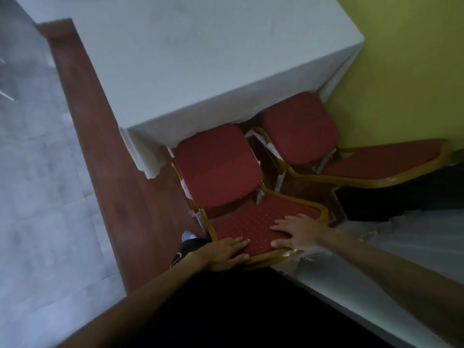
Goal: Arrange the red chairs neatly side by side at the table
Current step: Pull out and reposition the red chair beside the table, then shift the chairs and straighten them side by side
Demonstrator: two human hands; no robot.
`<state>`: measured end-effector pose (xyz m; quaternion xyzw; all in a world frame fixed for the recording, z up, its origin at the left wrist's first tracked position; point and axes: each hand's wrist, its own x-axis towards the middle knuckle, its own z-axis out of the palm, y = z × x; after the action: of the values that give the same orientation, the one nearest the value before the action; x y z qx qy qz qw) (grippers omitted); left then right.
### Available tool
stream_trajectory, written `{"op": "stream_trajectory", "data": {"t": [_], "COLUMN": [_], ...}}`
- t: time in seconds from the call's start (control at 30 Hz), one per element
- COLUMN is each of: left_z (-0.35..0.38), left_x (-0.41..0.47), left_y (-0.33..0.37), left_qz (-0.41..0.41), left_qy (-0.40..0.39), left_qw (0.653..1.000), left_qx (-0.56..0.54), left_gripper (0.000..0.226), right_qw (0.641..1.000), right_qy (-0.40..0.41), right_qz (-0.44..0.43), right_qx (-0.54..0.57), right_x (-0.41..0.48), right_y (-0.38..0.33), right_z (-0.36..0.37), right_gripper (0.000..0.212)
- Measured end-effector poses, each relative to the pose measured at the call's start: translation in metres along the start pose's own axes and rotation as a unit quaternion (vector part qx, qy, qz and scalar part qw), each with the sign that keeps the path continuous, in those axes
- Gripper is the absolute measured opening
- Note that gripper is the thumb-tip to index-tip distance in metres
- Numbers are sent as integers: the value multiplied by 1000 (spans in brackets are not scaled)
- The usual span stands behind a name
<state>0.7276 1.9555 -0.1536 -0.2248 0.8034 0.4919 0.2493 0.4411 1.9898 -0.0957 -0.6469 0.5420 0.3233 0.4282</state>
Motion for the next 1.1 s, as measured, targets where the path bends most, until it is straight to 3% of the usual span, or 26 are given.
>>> {"op": "stream_trajectory", "data": {"t": [0.17, 0.27, 0.47, 0.57, 0.8, 1.1], "left_z": [-11, -31, -115, -167, -299, -439], "left_x": [-4, -11, -43, -67, -141, -199], "left_y": [-2, -16, -71, -115, -226, -317], "left_qz": [13, 24, 5, 4, -22, -55], "left_qy": [9, 34, 58, 64, 123, 174], "left_qw": [998, 993, 981, 973, 952, 939], "left_qx": [64, 107, 187, 220, 278, 292], "left_gripper": [82, 94, 91, 92, 108, 93], "right_qw": [999, 987, 956, 936, 909, 882], "right_qy": [19, 94, 238, 276, 311, 394], "right_qz": [14, 26, 70, 89, 124, 82], "right_qx": [37, 125, 159, 201, 247, 246], "right_x": [10, 21, 60, 83, 152, 213], "right_y": [-3, -15, -69, -113, -210, -289], "right_z": [-3, -8, -43, -81, -188, -358], "right_gripper": [98, 101, 89, 82, 93, 80]}}
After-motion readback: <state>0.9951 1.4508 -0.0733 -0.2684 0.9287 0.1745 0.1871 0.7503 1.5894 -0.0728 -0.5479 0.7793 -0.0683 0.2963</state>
